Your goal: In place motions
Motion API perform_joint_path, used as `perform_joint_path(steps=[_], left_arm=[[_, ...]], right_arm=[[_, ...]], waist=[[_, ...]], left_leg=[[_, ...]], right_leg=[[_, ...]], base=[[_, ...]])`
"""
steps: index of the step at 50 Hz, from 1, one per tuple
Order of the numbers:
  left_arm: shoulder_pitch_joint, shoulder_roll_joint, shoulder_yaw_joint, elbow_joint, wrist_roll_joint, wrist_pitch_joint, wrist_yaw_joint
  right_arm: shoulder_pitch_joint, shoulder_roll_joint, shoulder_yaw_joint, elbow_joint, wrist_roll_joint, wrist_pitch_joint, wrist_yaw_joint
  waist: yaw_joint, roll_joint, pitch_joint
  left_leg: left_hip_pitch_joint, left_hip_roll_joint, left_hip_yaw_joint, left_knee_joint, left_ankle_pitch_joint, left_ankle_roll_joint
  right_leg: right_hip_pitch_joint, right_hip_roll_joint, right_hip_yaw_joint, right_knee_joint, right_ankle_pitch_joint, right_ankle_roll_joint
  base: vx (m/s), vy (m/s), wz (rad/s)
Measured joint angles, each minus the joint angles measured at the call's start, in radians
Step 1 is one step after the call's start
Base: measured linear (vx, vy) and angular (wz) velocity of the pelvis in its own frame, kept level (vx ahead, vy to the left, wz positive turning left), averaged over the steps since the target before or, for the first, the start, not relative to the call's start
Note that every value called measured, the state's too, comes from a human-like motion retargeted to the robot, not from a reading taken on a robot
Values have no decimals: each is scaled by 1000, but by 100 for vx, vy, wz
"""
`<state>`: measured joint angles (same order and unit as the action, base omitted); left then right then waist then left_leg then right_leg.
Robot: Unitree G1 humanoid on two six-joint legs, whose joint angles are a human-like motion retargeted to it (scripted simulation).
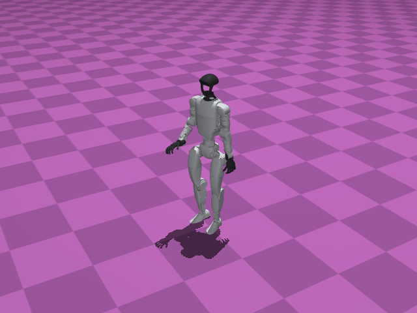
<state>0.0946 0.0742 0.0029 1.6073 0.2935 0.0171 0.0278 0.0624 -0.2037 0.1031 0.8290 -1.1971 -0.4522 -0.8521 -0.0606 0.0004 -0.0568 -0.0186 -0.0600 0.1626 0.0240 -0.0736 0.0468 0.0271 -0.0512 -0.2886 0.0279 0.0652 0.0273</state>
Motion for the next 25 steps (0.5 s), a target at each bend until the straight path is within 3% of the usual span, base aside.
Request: perform_joint_path(steps=[2,6,9,13,17,21,25], left_arm=[[-7,-1,-7,-8,17,17,-41],[-17,2,-38,-29,54,9,-55],[-5,-3,-20,-104,118,-12,-37],[27,6,16,-353,84,-66,-56],[55,68,25,-804,-52,-135,-81],[-13,226,81,-1266,-75,-289,-58],[-198,437,164,-1567,69,-370,248]], right_arm=[[-8,18,-8,197,-35,123,137],[-51,61,-69,580,-12,463,334],[-85,69,-151,809,108,598,461],[-52,61,-263,871,456,633,666],[-23,59,-346,871,767,530,833],[-12,38,-356,871,742,478,831],[-17,27,-329,841,547,514,814]], waist=[[0,8,14],[22,21,33],[5,27,38],[11,35,47],[24,28,51],[18,30,32],[28,28,11]], left_leg=[[7,0,7,-3,0,2],[6,2,38,-1,4,7],[11,1,25,-2,2,4],[12,-1,25,-2,4,5],[15,-8,25,-1,6,4],[5,-9,8,3,10,2],[-4,-12,2,4,12,0]], right_leg=[[0,1,7,1,2,2],[-4,5,41,3,6,4],[-3,-1,29,3,4,8],[-2,-3,30,4,4,9],[4,0,28,3,2,-3],[5,-9,12,3,3,4],[2,-12,5,1,2,5]], base=[[-5,5,-23],[-4,6,-40],[-3,7,16],[-1,8,1],[4,5,6],[1,6,24],[-1,1,3]])
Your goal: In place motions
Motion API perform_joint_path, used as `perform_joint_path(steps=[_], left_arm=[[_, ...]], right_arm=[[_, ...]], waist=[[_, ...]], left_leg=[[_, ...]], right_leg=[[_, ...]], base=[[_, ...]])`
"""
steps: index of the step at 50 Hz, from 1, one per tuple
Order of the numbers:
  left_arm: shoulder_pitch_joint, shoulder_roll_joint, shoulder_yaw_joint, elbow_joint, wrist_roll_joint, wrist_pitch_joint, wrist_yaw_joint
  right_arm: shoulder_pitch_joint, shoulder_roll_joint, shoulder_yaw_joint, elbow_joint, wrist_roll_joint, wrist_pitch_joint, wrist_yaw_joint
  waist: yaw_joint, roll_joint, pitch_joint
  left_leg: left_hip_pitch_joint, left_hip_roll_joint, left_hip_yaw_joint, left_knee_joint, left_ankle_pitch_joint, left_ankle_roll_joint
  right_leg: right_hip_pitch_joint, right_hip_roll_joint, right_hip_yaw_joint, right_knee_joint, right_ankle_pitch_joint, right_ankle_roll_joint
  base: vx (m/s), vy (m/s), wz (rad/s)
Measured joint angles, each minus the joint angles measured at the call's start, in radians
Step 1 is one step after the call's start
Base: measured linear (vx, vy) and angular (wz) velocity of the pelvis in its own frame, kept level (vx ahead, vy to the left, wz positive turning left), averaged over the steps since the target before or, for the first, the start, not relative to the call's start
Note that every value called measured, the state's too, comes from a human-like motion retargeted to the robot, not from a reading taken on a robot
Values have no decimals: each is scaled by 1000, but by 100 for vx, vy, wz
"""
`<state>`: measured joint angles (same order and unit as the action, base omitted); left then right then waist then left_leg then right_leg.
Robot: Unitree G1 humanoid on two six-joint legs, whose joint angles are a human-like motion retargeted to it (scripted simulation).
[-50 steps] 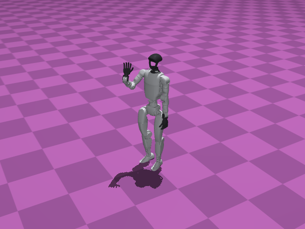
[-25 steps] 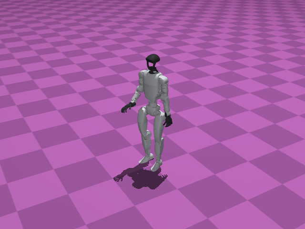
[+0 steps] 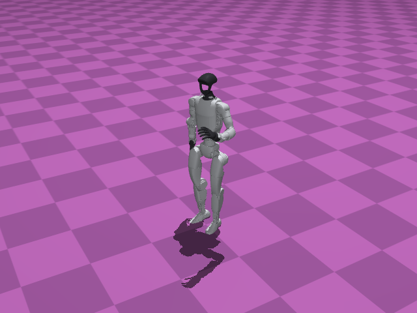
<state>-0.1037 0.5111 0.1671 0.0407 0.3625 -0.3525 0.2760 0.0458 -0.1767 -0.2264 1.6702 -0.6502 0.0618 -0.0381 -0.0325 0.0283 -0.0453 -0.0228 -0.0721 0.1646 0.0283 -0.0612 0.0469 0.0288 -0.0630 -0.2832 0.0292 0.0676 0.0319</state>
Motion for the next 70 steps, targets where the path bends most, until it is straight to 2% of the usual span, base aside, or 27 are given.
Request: perform_joint_path(steps=[5,8,10,15,17,18,20,23,25,27,30,33,35,37,38,39,43,45,49,52,55,57,59,60,62,65,70], left_arm=[[-297,154,50,-177,198,-82,479],[-449,182,52,-211,173,-31,591],[-556,172,26,-192,83,64,514],[-712,144,9,10,-150,441,-254],[-706,156,-15,46,-222,505,-284],[-688,172,-23,35,-252,457,-242],[-628,211,-18,-9,-242,249,-26],[-515,236,16,-115,111,-46,570],[-426,239,43,-188,423,-98,979],[-324,220,45,-236,586,-109,1189],[-167,138,-45,-188,597,-204,1125],[-44,0,-120,4,563,-227,801],[3,-95,-111,147,599,-122,456],[36,-113,-82,238,530,60,254],[56,-115,-75,235,464,126,254],[71,-120,-70,209,422,117,288],[90,-99,-7,57,346,-187,659],[83,-82,70,-2,375,-227,852],[21,-80,193,-11,230,-136,940],[-74,-131,226,72,-142,-30,724],[-180,-192,290,220,-572,305,325],[-236,-196,334,353,-732,533,38],[-236,-158,333,413,-807,629,-104],[-220,-134,316,416,-818,617,-111],[-173,-95,271,335,-694,459,11],[-137,-46,228,167,-344,269,222],[-165,86,74,-111,151,48,466]], right_arm=[[-16,7,27,-61,-142,-1,35],[-25,15,40,-90,-126,-18,41],[-35,18,41,-99,-100,-32,51],[-59,11,22,-62,-45,-46,96],[-57,6,12,-60,-25,-32,122],[-56,4,5,-63,-16,-28,133],[-52,3,-7,-70,-1,-28,138],[-42,3,-19,-57,23,-38,104],[-37,0,-32,-35,28,-34,84],[-33,-3,-53,-13,25,-19,80],[-25,-7,-77,8,38,-4,79],[-16,-11,-98,17,71,-3,71],[-16,-11,-112,19,95,-4,75],[-25,-11,-122,15,110,-7,93],[-30,-10,-128,9,112,-8,104],[-33,-8,-133,-1,111,-10,115],[-27,-12,-128,-37,102,-32,132],[-26,-16,-108,-37,98,-36,116],[-31,-21,-93,-32,77,-15,104],[-35,-17,-88,-41,58,-20,113],[-33,-13,-79,-51,41,-33,122],[-32,-11,-72,-51,32,-36,126],[-35,-11,-66,-49,25,-37,135],[-37,-11,-63,-49,22,-37,141],[-40,-8,-59,-52,18,-32,149],[-40,-3,-44,-44,35,-36,135],[-39,-3,-38,-21,35,-30,145]], waist=[[2,-4,-27],[-7,7,-48],[-11,17,-62],[-11,38,-104],[-6,43,-111],[-4,45,-110],[-1,47,-101],[2,40,-83],[81,34,-78],[176,30,-78],[255,32,-80],[282,36,-80],[279,39,-75],[257,36,-60],[241,31,-50],[223,25,-42],[128,11,-34],[116,8,-42],[109,5,-52],[103,4,-49],[93,7,-55],[82,8,-63],[75,8,-65],[71,9,-64],[69,12,-59],[60,7,-50],[135,-5,-64]], left_leg=[[-9,1,-3,2,1,-1],[-13,6,4,1,-1,-1],[-18,10,8,2,-4,0],[-23,14,17,1,-9,1],[-22,14,20,0,-10,2],[-21,15,22,-1,-11,2],[-16,14,26,-2,-13,3],[-6,8,27,-4,-13,4],[4,21,93,-9,-21,-2],[13,37,173,-14,-31,-9],[20,53,236,-17,-39,-15],[23,54,253,-18,-42,-15],[25,55,246,-17,-41,-14],[27,53,225,-15,-37,-14],[27,48,210,-14,-34,-13],[26,42,191,-14,-31,-12],[12,11,87,-12,-17,-3],[5,9,77,-12,-16,-2],[-2,9,64,-12,-13,-4],[-1,7,52,-10,-11,-3],[-2,3,38,-8,-9,-2],[-4,0,29,-7,-7,-1],[-5,-1,25,-7,-7,-1],[-4,-1,24,-7,-7,0],[-2,1,27,-9,-8,1],[2,0,28,-9,-8,2],[-2,14,92,-13,-15,-3]], right_leg=[[-4,1,-2,0,0,-1],[-13,5,6,1,1,0],[-20,9,13,1,2,1],[-34,13,27,4,3,0],[-36,14,30,6,3,0],[-37,14,32,6,3,0],[-36,14,37,7,3,0],[-28,10,38,5,2,0],[-32,11,107,16,-8,7],[-33,19,188,22,-20,12],[-29,24,253,20,-31,22],[-27,28,272,18,-32,21],[-27,22,266,23,-34,27],[-24,12,247,28,-34,32],[-23,8,232,29,-32,31],[-21,5,212,27,-28,28],[-27,-4,103,17,-7,13],[-33,-5,92,16,-5,14],[-34,-4,78,14,-3,13],[-27,-5,65,13,-3,11],[-20,-7,51,10,-4,9],[-18,-9,40,8,-4,8],[-18,-9,36,8,-5,7],[-18,-9,35,8,-5,7],[-18,-7,37,8,-5,7],[-16,-7,39,7,-5,8],[-35,-5,104,19,-16,16]], base=[[0,0,0],[0,2,-7],[0,6,-22],[2,3,-9],[6,1,-12],[5,0,-14],[0,0,0],[0,-1,-15],[-1,-3,-149],[0,-1,-194],[0,3,-111],[-2,2,-30],[-2,-2,15],[-5,-8,58],[-3,-6,84],[-2,-4,101],[0,1,128],[0,2,39],[1,1,18],[-2,0,24],[0,1,26],[0,0,26],[0,0,0],[6,1,0],[9,3,-8],[2,-1,-9],[0,-4,-61]])
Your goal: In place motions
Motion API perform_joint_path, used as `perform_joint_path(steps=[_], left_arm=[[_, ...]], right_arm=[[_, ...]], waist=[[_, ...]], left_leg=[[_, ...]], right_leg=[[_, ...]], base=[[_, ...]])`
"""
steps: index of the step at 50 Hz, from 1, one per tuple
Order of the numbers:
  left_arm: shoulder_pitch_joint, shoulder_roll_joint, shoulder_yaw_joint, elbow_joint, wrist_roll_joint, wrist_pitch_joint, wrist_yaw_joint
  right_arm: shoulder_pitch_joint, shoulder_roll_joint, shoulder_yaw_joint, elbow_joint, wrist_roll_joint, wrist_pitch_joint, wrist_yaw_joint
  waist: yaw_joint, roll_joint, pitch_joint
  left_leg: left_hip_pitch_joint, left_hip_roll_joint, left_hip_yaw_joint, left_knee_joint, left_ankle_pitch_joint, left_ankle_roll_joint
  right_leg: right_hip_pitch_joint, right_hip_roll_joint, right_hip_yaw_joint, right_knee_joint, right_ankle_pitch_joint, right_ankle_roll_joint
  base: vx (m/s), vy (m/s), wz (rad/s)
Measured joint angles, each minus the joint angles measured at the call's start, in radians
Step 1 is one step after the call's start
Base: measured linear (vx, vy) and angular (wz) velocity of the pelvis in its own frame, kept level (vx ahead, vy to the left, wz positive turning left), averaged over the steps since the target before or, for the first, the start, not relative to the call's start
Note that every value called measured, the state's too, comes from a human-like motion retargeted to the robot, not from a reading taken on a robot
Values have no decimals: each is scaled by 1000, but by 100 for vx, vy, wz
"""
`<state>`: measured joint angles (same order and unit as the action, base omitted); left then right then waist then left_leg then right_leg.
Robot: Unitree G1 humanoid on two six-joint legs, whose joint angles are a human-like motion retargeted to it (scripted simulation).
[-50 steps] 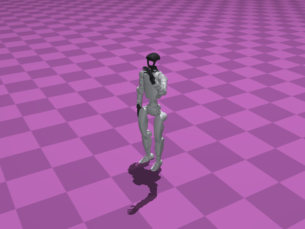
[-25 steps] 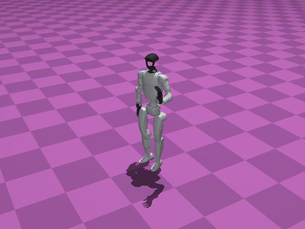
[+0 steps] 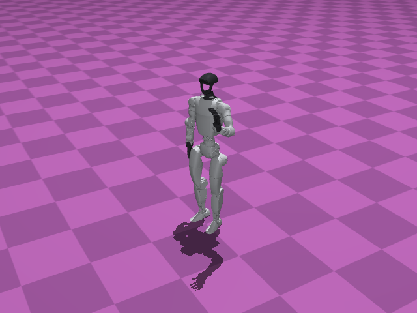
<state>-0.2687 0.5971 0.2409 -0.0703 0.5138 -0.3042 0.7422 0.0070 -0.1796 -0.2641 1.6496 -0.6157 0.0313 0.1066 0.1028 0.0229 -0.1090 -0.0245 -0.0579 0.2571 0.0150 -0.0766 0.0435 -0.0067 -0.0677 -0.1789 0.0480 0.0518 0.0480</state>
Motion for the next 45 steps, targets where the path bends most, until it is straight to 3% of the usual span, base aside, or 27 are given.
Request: perform_joint_path(steps=[2,3,5,7,8,10,15,17,18,22,27,28,30,33,35,37,43,45], left_arm=[[-36,56,-108,-76,71,-75,-35],[-57,77,-176,-102,75,-112,-136],[-106,103,-309,-127,-2,-136,-585],[-128,115,-431,-91,-73,-7,-962],[-125,106,-469,-71,-63,100,-969],[-119,101,-485,-83,14,124,-816],[-37,65,-259,-198,359,-125,317],[-29,42,-190,-232,332,-125,512],[-29,31,-170,-249,304,-104,536],[-54,27,-84,-301,196,-11,494],[-86,51,0,-324,219,49,528],[-92,52,3,-317,225,61,498],[-114,49,-12,-280,203,110,256],[-168,36,-84,-133,80,397,-331],[-167,42,-95,-88,96,638,-419],[-132,52,-70,-130,170,601,-323],[4,71,-83,-228,268,-56,386],[31,78,-122,-233,385,-177,604]], right_arm=[[5,-2,4,5,-8,2,0],[6,-3,9,7,-9,2,-2],[7,-2,11,12,-10,5,-7],[1,-2,15,15,-10,8,-9],[-3,0,18,14,-10,9,-7],[-11,3,15,5,-12,8,0],[-20,15,24,-38,-7,-16,0],[-13,15,27,-38,1,-25,-6],[-9,15,28,-33,2,-24,-7],[-2,7,26,-2,-1,-5,-3],[3,1,28,17,14,3,-10],[5,0,27,18,19,3,-12],[8,-2,22,22,27,3,-13],[8,-5,18,26,37,2,-7],[-1,-5,18,22,31,4,0],[-7,-4,12,3,13,5,6],[-15,4,46,-26,25,-22,-20],[-17,8,47,-25,28,-17,-12]], waist=[[6,-4,-14],[3,-4,-22],[-3,-5,-35],[-21,-2,-38],[-34,-1,-36],[-66,0,-26],[-88,4,-5],[-83,5,-14],[-80,4,-19],[-76,5,-36],[-19,5,-38],[-9,5,-40],[6,5,-42],[14,4,-40],[0,4,-30],[-37,8,-18],[-89,15,-2],[-89,13,5]], left_leg=[[-6,-1,4,0,-1,0],[-8,-2,1,1,-1,0],[-13,-2,-5,2,-1,1],[-11,-3,-15,3,-1,4],[-8,-5,-22,4,-1,5],[-3,-10,-45,6,0,8],[13,-11,-33,2,-5,10],[10,-10,-27,0,-7,9],[9,-9,-25,0,-7,8],[-3,-5,-28,-2,-7,6],[-2,7,23,-5,-12,0],[-2,9,30,-6,-13,-1],[0,10,37,-5,-14,-1],[6,7,32,-3,-13,0],[10,4,19,-1,-12,2],[11,-1,-14,1,-8,5],[11,-7,-37,0,-6,8],[11,-8,-39,1,-5,8]], right_leg=[[-6,0,4,0,-1,0],[-8,-1,3,-1,-1,0],[-13,0,-2,-1,-1,0],[-9,0,-11,-2,0,-2],[-5,0,-18,-3,1,-3],[5,-1,-40,-8,5,-6],[5,1,-27,-8,12,-5],[-3,1,-18,-7,15,-3],[-7,1,-15,-7,16,-2],[-18,3,-19,-6,18,0],[-26,13,34,1,11,0],[-26,14,41,1,10,1],[-25,13,48,4,7,1],[-15,10,42,5,5,-2],[-7,9,29,4,5,-5],[1,8,-4,-1,10,-8],[1,4,-26,-8,15,-3],[2,3,-29,-7,15,-3]], base=[[1,0,-17],[0,0,0],[0,0,0],[1,-2,22],[0,-4,35],[1,-4,45],[1,1,-13],[1,1,-12],[0,0,0],[0,0,0],[-2,1,-48],[0,2,-37],[0,1,-12],[-1,-1,7],[-2,-4,41],[4,2,77],[1,2,17],[0,0,0]])
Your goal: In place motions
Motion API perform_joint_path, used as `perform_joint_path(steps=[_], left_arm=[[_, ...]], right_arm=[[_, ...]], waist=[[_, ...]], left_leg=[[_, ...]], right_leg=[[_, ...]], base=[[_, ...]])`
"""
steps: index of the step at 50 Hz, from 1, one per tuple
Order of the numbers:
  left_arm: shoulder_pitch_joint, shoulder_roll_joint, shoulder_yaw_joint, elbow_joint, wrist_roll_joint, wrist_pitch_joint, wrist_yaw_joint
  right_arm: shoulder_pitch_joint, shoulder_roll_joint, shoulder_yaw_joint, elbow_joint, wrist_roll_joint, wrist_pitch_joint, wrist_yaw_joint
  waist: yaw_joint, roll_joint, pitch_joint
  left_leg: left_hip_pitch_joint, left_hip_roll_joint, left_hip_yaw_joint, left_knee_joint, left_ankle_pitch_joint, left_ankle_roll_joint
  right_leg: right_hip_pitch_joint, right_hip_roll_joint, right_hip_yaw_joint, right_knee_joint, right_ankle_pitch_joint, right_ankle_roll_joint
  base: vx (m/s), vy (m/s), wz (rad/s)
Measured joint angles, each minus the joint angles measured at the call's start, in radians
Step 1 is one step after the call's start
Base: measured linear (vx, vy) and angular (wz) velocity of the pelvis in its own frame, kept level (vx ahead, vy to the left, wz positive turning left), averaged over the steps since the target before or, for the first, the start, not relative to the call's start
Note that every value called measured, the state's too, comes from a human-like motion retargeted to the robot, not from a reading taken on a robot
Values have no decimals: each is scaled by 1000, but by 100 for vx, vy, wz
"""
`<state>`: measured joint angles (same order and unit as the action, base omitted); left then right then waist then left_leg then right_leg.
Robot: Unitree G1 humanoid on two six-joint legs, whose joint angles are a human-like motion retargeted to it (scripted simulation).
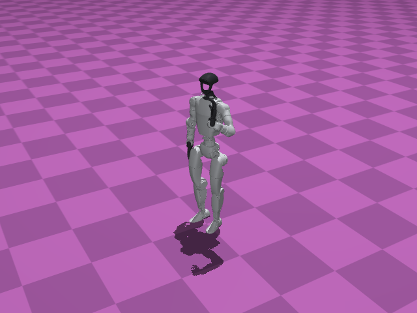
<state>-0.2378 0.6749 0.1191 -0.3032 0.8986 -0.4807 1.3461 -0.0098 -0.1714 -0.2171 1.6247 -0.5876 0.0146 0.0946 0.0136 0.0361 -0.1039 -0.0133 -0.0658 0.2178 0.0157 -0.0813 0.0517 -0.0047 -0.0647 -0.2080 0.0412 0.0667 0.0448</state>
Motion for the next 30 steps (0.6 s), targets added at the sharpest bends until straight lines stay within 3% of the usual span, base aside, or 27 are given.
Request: perform_joint_path(steps=[2,9,17,20,23,25,27,30], left_arm=[[19,-2,-54,34,83,-9,59],[156,-130,-232,352,24,-54,-223],[245,-403,-312,1072,-134,-175,-534],[241,-460,-291,1308,-161,-172,-611],[224,-498,-262,1534,-93,-95,-619],[208,-518,-239,1687,-74,11,-671],[196,-535,-212,1816,-134,182,-788],[200,-547,-188,1897,-305,481,-1130]], right_arm=[[-1,6,1,3,1,2,10],[-9,18,31,9,-7,-4,-19],[-32,25,60,3,-39,-8,-13],[-35,24,66,-1,-44,-9,-14],[-38,20,84,5,-45,-10,-20],[-42,19,93,12,-50,-7,-24],[-46,20,98,16,-54,-5,-27],[-51,23,101,10,-55,-7,-29]], waist=[[-5,-5,13],[-27,-10,38],[-33,-18,74],[-34,-15,77],[-36,-9,76],[-38,-8,78],[-39,-7,84],[-42,-8,99]], left_leg=[[3,-2,-9,1,2,0],[1,-4,-23,2,8,0],[10,0,-17,6,6,1],[9,3,-13,6,4,2],[6,8,-10,7,3,3],[7,9,-9,7,2,3],[10,10,-10,9,1,3],[16,12,-11,13,-2,4]], right_leg=[[8,-2,-10,-1,0,0],[16,-4,-27,-5,0,1],[21,-3,-22,-4,4,5],[17,1,-18,-4,5,6],[13,4,-15,-4,8,7],[13,6,-15,-4,9,7],[17,8,-15,-5,10,6],[26,10,-17,-5,10,3]], base=[[-3,-6,26],[-2,-2,10],[-1,-1,0],[0,0,0],[0,0,0],[0,0,0],[0,0,0],[0,0,0]])
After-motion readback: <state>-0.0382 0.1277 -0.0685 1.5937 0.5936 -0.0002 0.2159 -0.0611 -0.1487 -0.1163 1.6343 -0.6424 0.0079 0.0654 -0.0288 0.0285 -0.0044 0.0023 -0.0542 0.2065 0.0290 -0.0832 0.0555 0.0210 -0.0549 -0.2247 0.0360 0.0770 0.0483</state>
